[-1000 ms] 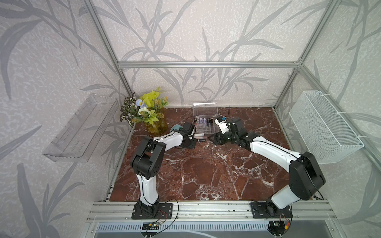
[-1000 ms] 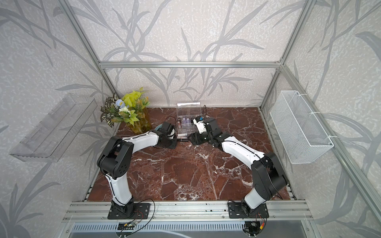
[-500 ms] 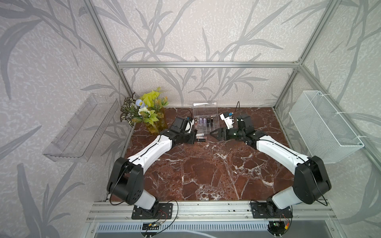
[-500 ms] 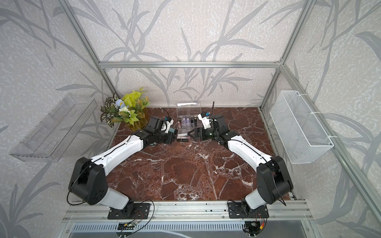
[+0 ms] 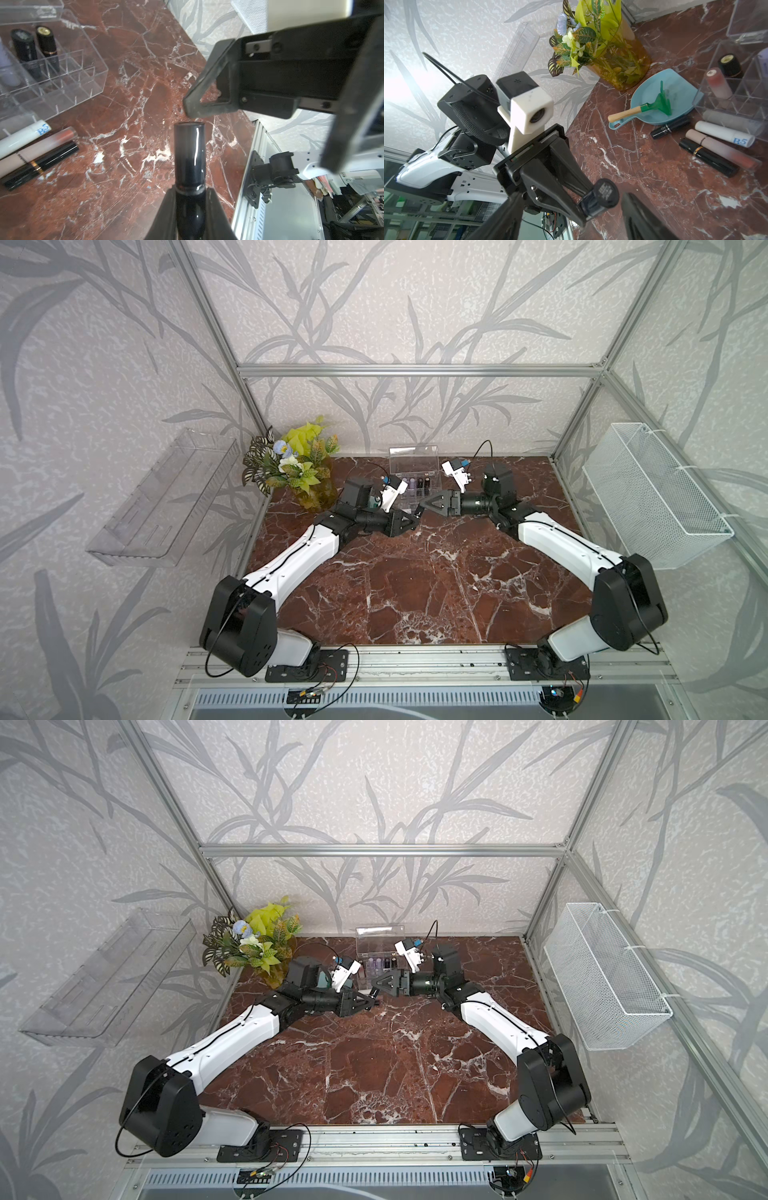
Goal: Arrange the lipsticks in the organizer
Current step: Pick up the lipstick at the center of the board.
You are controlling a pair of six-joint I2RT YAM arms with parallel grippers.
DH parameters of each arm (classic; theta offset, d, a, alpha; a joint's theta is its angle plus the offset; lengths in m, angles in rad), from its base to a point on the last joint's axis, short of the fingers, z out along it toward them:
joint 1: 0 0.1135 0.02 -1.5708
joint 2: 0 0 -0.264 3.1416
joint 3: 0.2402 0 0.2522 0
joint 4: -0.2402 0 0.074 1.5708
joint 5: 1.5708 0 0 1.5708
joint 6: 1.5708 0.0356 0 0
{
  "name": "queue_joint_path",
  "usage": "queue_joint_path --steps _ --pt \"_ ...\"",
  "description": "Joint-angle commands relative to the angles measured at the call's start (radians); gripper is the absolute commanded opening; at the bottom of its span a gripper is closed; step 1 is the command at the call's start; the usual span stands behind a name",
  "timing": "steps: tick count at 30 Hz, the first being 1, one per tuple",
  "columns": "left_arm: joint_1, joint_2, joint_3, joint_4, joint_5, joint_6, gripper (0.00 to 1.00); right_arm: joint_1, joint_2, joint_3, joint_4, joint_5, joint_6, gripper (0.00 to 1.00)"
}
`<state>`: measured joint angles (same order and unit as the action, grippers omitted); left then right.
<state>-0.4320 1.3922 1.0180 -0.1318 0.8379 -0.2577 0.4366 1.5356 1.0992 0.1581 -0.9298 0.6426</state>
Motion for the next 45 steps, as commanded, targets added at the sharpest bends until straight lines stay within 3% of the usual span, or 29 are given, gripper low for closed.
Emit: queue_joint_path --steps 1,9,20,21,26,29,34,40,45 --pt "-0.002 -0.029 -0.013 0.065 0.072 -0.025 0.15 0.013 0.02 0.043 -0.038 -0.039 -0.03 0.73" --pt "-0.002 -0.037 -0.012 0.093 0.105 -0.048 0.15 0.022 0.003 0.047 -0.03 -0.032 -0.026 0.61" --pt "-0.002 -0.036 -0.009 0.091 0.093 -0.049 0.18 0.023 -0.033 0.042 -0.032 -0.013 -0.027 0.3" --pt "-0.002 -0.034 -0.008 0.09 0.093 -0.049 0.22 0.022 -0.036 0.043 -0.035 -0.009 -0.029 0.28" --pt "-0.001 -0.037 -0.005 0.078 0.024 -0.049 0.69 0.023 -0.047 0.053 -0.082 0.038 -0.066 0.23" --pt "0.01 -0.057 -0.007 0.066 -0.119 -0.042 0.81 0.025 -0.056 0.078 -0.184 0.151 -0.148 0.22" --pt "0.027 -0.126 -0.124 0.209 -0.391 -0.082 0.84 0.034 -0.052 0.135 -0.338 0.478 -0.311 0.2" --pt "0.035 -0.158 -0.219 0.322 -0.509 -0.102 0.84 0.034 0.02 0.159 -0.292 0.761 -0.397 0.2" --pt "0.034 -0.141 -0.243 0.345 -0.527 -0.101 0.84 0.034 0.119 0.178 -0.162 0.872 -0.429 0.2"
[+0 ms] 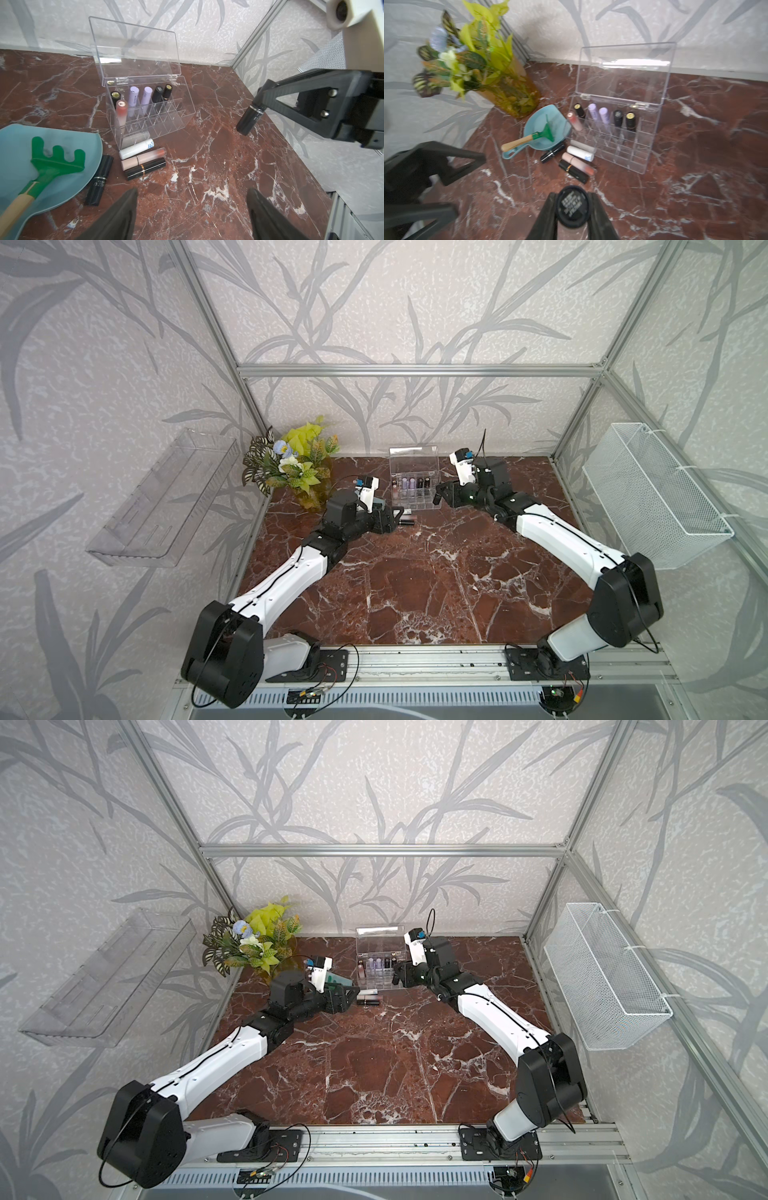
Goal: Arrange the lipsticks in the organizer
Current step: Place the lipstick in the storage box.
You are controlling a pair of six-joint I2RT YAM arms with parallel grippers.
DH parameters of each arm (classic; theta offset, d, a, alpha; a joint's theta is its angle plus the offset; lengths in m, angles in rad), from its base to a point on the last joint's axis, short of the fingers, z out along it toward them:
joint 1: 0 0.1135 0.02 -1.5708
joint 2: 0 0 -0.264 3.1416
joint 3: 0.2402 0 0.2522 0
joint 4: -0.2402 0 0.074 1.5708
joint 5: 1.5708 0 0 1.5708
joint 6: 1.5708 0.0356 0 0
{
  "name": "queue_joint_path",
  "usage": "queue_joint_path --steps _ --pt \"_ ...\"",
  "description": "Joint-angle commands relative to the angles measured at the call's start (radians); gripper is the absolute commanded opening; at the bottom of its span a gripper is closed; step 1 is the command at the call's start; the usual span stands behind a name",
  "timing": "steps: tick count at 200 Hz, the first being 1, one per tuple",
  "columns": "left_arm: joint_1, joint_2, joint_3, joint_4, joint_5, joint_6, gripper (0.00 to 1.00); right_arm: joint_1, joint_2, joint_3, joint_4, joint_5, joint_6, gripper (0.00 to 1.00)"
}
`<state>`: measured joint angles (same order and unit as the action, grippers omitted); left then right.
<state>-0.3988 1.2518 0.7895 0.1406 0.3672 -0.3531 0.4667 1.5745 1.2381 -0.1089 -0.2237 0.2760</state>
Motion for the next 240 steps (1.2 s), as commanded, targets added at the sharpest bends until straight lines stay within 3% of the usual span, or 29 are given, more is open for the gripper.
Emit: queue_joint_path --steps 1,80,140,240 --pt "0.002 0.002 -0.016 0.072 -0.059 -0.004 0.84 0.007 0.104 0.044 0.137 0.188 -0.073 0.2" --pt "0.005 -0.004 -0.033 0.064 -0.103 0.019 0.84 0.022 0.332 0.125 0.398 0.384 -0.161 0.2" --pt "0.008 -0.01 -0.039 0.06 -0.113 0.026 0.84 0.022 0.444 0.182 0.444 0.394 -0.172 0.2" --pt "0.011 0.002 -0.041 0.057 -0.114 0.03 0.84 0.019 0.497 0.222 0.468 0.428 -0.186 0.2"
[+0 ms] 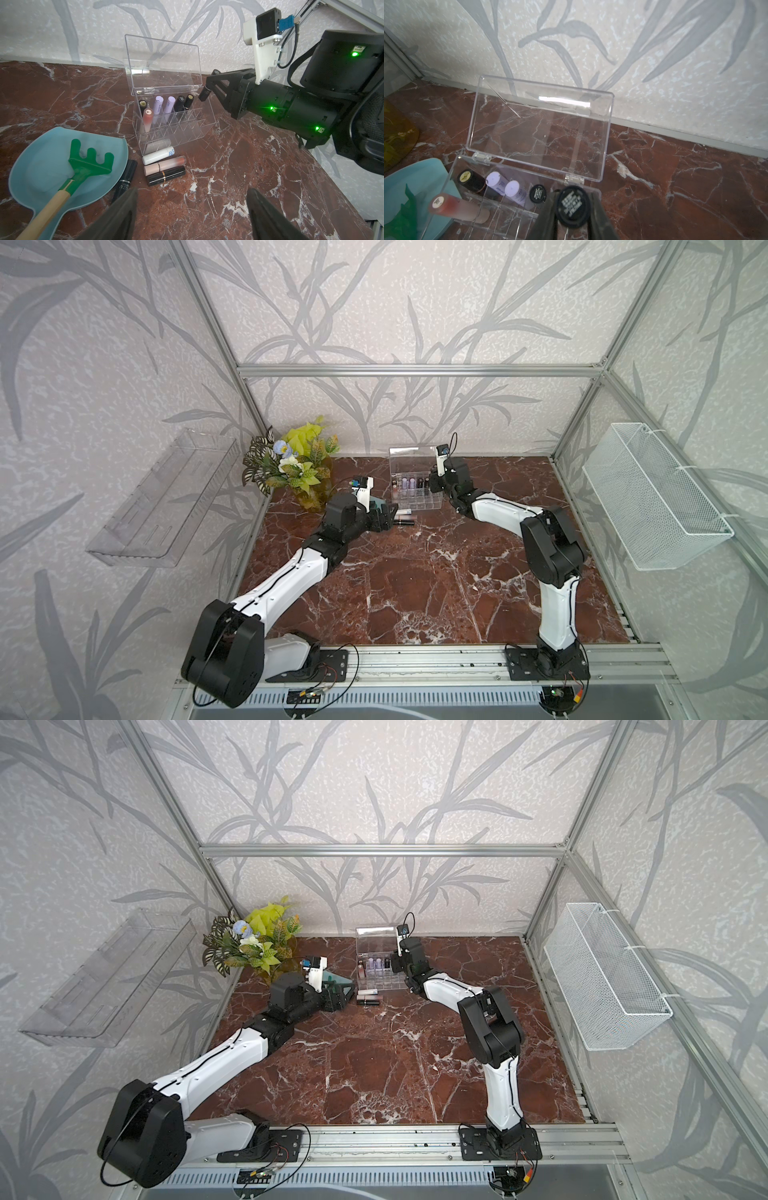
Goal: Arrange the lipsticks in the organizer
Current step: Place the lipstick in the storage box.
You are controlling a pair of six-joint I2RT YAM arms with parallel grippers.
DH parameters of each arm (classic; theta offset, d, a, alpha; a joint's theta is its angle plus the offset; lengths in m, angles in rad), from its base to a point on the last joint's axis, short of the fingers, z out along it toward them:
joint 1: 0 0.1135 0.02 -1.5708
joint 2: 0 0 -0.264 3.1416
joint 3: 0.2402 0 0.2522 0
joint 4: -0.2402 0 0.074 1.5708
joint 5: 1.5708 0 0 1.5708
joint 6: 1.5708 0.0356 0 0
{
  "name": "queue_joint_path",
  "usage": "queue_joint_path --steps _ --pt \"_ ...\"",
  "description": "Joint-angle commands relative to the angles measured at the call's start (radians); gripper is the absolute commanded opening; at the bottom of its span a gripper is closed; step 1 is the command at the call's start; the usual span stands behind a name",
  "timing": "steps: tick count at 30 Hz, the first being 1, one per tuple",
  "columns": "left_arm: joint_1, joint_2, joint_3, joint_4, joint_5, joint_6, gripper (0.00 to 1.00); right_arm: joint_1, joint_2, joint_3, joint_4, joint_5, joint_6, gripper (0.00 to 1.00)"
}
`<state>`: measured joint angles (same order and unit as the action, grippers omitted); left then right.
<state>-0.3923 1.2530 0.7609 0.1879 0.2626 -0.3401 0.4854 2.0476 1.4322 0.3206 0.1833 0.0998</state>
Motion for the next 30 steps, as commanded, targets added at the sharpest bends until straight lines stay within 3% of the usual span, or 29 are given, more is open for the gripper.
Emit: queue_joint_path --steps 1,30 --pt "0.004 0.0 -0.012 0.01 -0.009 0.018 0.84 0.0 0.024 0.028 0.039 0.021 -0.009 0.2" --pt "0.007 0.019 -0.013 0.013 -0.003 0.018 0.84 -0.021 0.101 0.044 0.049 0.02 0.012 0.19"
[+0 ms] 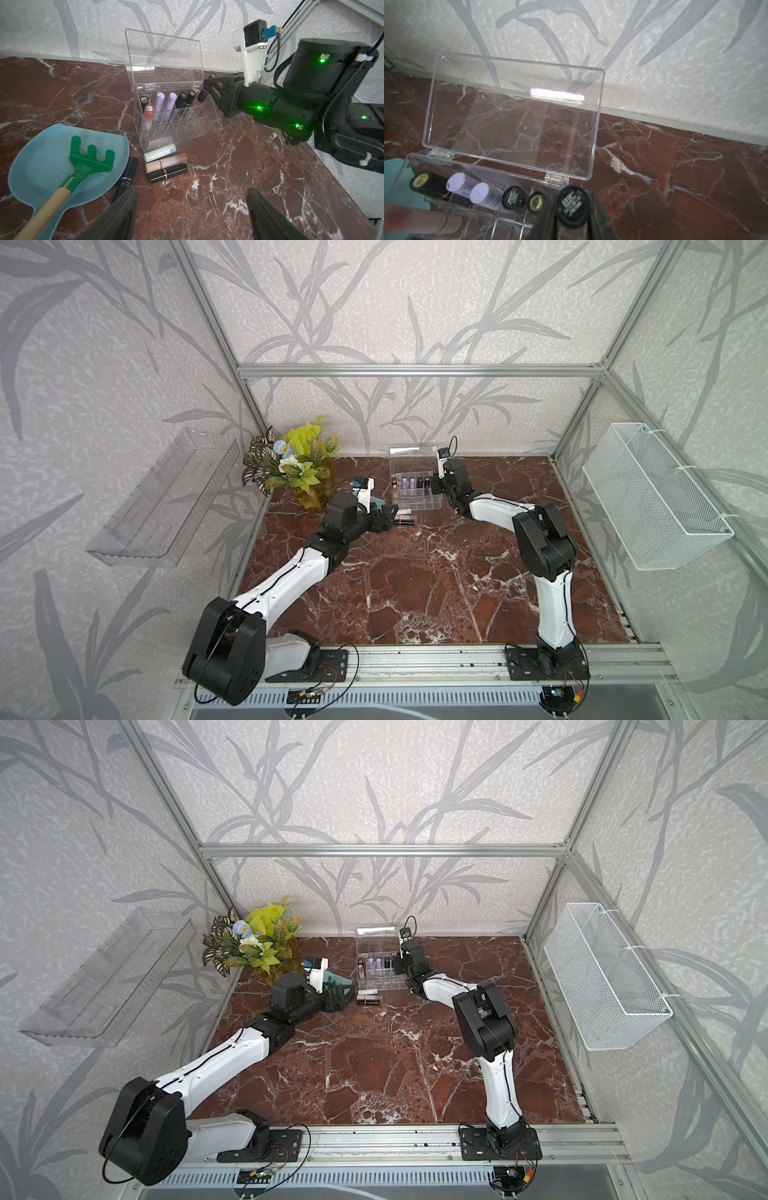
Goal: Arrange the lipsticks in the organizer
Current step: Place the lipstick in the storage box.
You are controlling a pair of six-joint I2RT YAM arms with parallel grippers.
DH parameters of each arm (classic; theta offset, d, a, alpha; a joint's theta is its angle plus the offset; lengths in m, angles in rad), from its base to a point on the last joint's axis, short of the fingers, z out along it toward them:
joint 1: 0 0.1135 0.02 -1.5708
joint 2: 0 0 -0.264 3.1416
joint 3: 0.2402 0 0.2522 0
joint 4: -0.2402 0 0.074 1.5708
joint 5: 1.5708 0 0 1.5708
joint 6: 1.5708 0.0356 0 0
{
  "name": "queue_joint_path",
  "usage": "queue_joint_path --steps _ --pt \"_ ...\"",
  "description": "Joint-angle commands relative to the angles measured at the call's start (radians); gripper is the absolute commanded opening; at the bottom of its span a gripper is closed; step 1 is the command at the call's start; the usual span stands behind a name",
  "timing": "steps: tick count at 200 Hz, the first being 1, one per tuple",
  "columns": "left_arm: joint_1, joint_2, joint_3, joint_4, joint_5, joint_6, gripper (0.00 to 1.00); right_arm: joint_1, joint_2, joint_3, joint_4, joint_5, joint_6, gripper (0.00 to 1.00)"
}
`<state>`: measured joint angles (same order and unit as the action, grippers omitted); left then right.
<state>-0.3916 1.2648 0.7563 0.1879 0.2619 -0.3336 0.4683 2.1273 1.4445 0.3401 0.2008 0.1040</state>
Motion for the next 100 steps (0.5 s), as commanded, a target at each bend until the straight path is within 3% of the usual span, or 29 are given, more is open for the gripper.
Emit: queue_joint_path --steps 1,100 --pt "0.007 0.007 -0.008 0.013 -0.003 0.012 0.84 -0.004 0.024 0.033 0.029 0.001 0.01 0.19" --pt "0.008 0.014 -0.006 0.013 -0.001 0.015 0.84 -0.004 0.038 0.038 0.024 -0.006 0.021 0.24"
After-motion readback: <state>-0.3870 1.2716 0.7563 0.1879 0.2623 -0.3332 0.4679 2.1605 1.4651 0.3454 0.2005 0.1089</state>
